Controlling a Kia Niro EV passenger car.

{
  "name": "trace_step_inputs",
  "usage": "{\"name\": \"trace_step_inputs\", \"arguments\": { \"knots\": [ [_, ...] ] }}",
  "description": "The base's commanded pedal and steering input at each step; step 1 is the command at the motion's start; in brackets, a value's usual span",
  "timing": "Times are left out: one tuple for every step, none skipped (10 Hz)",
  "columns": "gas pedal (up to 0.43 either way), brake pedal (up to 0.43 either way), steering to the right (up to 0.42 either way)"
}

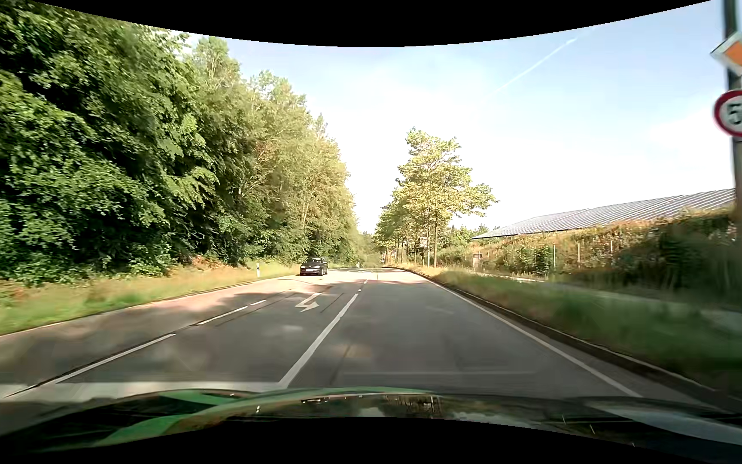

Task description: Follow the waypoints while adhering to traffic rules and regulations

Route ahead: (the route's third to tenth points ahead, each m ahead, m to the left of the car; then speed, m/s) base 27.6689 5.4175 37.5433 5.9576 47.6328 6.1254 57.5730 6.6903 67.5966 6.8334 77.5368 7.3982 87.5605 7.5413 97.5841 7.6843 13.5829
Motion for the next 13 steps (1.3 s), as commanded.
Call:
{"name": "trace_step_inputs", "arguments": {
  "knots": [
    [0.157, 0.0, -0.004],
    [0.157, 0.0, -0.005],
    [0.15, 0.0, -0.005],
    [0.15, 0.0, -0.005],
    [0.15, 0.0, -0.005],
    [0.15, 0.0, -0.005],
    [0.15, 0.0, -0.005],
    [0.15, 0.0, -0.005],
    [0.138, 0.0, -0.005],
    [0.13, 0.0, -0.005],
    [0.13, 0.0, -0.005],
    [0.13, 0.0, -0.005],
    [0.13, 0.0, -0.005]
  ]
}}
